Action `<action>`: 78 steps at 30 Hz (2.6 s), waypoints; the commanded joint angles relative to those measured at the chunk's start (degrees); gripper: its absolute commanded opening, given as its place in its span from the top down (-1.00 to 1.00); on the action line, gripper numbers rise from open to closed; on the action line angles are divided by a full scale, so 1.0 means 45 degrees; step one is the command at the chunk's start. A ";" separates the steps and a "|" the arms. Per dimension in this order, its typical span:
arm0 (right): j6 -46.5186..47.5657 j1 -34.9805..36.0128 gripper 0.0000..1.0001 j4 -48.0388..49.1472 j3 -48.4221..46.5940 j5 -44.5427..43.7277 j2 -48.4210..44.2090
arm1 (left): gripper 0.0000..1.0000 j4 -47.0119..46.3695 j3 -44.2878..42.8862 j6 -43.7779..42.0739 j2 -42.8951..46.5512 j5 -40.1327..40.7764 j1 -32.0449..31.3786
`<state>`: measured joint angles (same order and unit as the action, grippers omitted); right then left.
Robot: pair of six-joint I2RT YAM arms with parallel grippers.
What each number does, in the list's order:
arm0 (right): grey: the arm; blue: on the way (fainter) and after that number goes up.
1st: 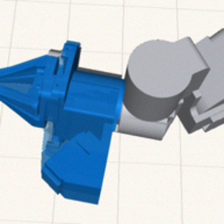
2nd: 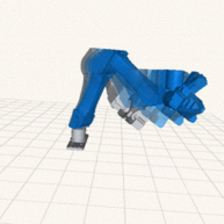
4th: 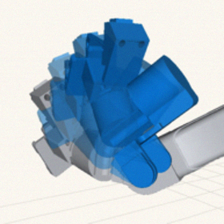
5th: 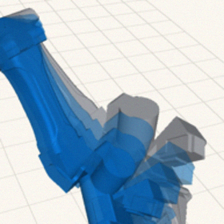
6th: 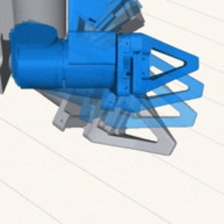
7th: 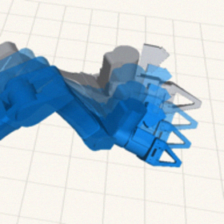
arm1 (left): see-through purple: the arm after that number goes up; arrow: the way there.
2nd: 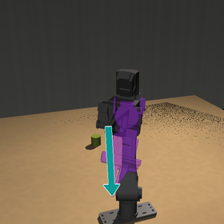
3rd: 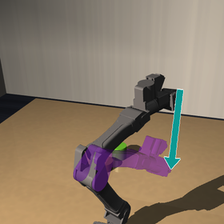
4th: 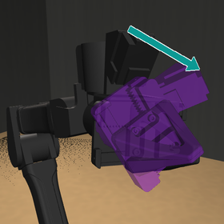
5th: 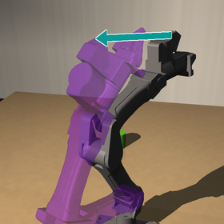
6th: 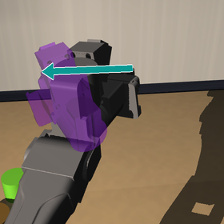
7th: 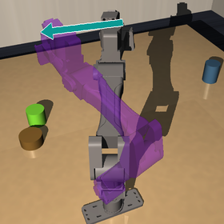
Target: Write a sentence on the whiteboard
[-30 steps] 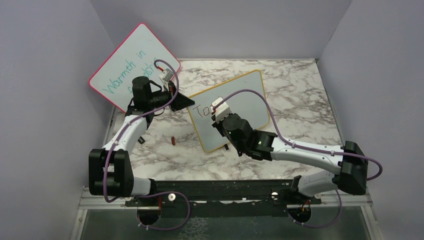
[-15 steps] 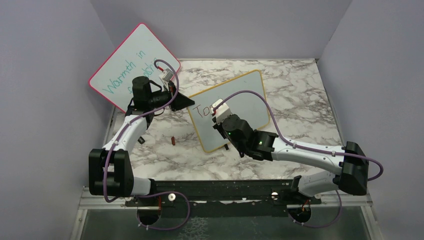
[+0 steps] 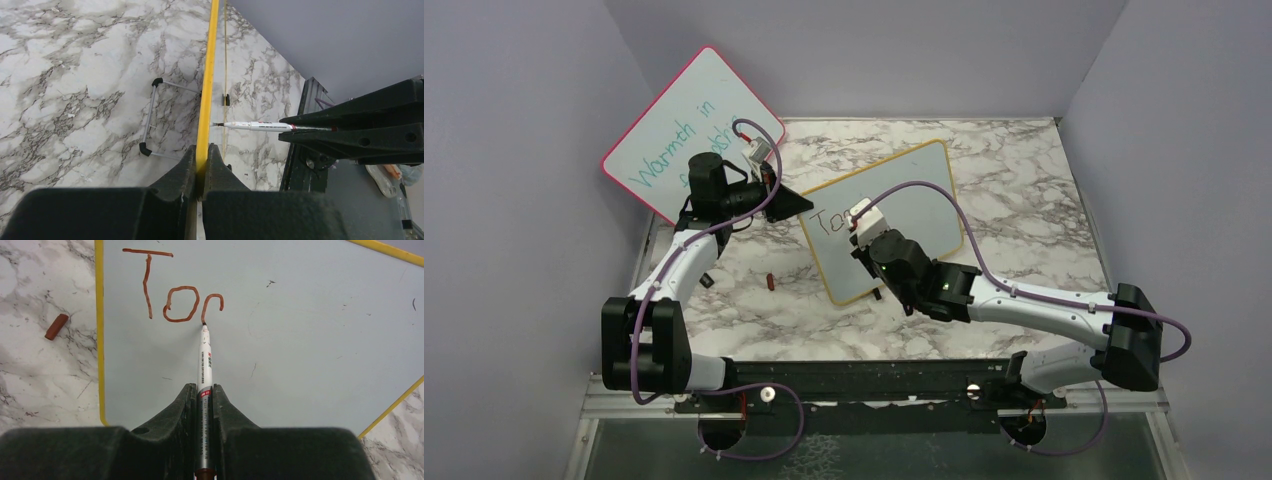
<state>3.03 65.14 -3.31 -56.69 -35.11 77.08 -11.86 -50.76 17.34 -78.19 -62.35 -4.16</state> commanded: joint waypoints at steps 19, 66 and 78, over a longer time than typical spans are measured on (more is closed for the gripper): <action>0.0498 -0.0102 0.99 0.1065 0.0268 -0.1103 -0.0159 | 1.00 0.0625 0.0070 -0.0964 -0.0339 -0.0028 -0.0071; 0.1422 -0.0561 0.99 0.1556 -0.0945 0.0065 0.0658 | 1.00 0.0740 0.0006 -0.1022 -0.0443 0.0003 -0.0061; 0.0658 -0.0551 0.99 0.0492 -0.0371 0.0098 0.0118 | 1.00 0.0817 -0.0008 -0.1090 -0.0450 -0.0003 -0.0053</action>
<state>8.16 62.89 3.03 -59.59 -35.64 78.81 -11.49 -51.11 17.30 -78.70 -62.57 -4.12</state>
